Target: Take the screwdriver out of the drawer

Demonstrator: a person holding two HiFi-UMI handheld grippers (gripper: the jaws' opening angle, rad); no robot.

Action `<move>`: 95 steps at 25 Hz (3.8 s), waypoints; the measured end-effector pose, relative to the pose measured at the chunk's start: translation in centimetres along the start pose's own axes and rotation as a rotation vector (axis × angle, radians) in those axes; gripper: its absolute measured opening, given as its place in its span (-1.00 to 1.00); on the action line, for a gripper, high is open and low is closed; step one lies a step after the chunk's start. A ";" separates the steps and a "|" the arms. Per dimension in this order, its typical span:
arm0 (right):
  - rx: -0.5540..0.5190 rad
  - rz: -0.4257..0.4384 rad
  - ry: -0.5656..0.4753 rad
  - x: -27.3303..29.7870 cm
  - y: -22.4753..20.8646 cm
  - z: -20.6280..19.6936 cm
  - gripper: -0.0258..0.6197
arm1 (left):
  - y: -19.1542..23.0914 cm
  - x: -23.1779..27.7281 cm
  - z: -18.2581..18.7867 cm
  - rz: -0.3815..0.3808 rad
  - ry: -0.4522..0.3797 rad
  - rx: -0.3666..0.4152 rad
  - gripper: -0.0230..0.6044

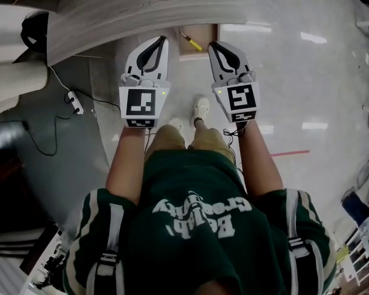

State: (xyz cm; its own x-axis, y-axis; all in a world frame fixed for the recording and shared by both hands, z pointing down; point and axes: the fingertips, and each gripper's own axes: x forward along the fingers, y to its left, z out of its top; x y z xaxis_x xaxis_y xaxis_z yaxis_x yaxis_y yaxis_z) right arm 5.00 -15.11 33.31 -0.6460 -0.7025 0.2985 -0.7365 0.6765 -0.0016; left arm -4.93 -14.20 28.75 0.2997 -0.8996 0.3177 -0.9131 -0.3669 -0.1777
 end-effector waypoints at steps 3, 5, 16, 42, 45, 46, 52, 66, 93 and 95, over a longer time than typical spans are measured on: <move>0.022 0.005 0.032 1.5 -1.2 -2.0 -0.81 | 0.1 1.9 -1.0 -0.004 0.011 0.002 -0.87; 0.039 0.000 0.048 2.4 -1.8 -3.1 -0.81 | 0.2 3.1 -1.6 -0.013 0.013 0.000 -0.87; 0.059 -0.039 0.175 9.1 -0.7 -10.2 -0.81 | 2.6 9.1 -8.7 -0.101 0.014 -0.056 -0.87; -0.172 -0.079 0.576 24.6 -0.7 -31.9 -0.47 | 6.7 18.1 -18.9 -0.266 0.013 -0.055 -0.87; -0.224 -0.061 0.616 25.5 -0.3 -33.9 -0.46 | 6.8 18.3 -19.4 -0.273 0.013 -0.053 -0.87; -0.232 -0.059 0.624 25.8 -0.1 -34.5 -0.46 | 6.8 18.3 -19.7 -0.277 0.015 -0.051 -0.87; -0.235 -0.062 0.650 27.4 0.0 -36.6 -0.46 | 7.1 18.4 -20.7 -0.279 0.028 -0.060 -0.87; -0.244 -0.066 0.678 30.0 -0.5 -39.7 -0.46 | 6.8 18.4 -24.6 -0.301 0.080 -0.079 -0.87; -0.293 -0.078 0.691 30.9 -0.4 -41.1 -0.65 | 7.1 18.1 -30.6 -0.251 0.244 -0.072 -0.87; -0.288 -0.080 0.698 30.7 -0.3 -41.1 -0.65 | 7.0 17.9 -30.5 -0.252 0.241 -0.084 -0.87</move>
State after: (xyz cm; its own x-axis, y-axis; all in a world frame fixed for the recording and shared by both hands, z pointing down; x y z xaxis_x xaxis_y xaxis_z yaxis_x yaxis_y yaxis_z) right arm -6.33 -27.83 81.72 -0.2449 -0.5139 0.8221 -0.6326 0.7273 0.2662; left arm -14.39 -25.60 61.62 0.4541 -0.6978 0.5539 -0.8412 -0.5406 0.0085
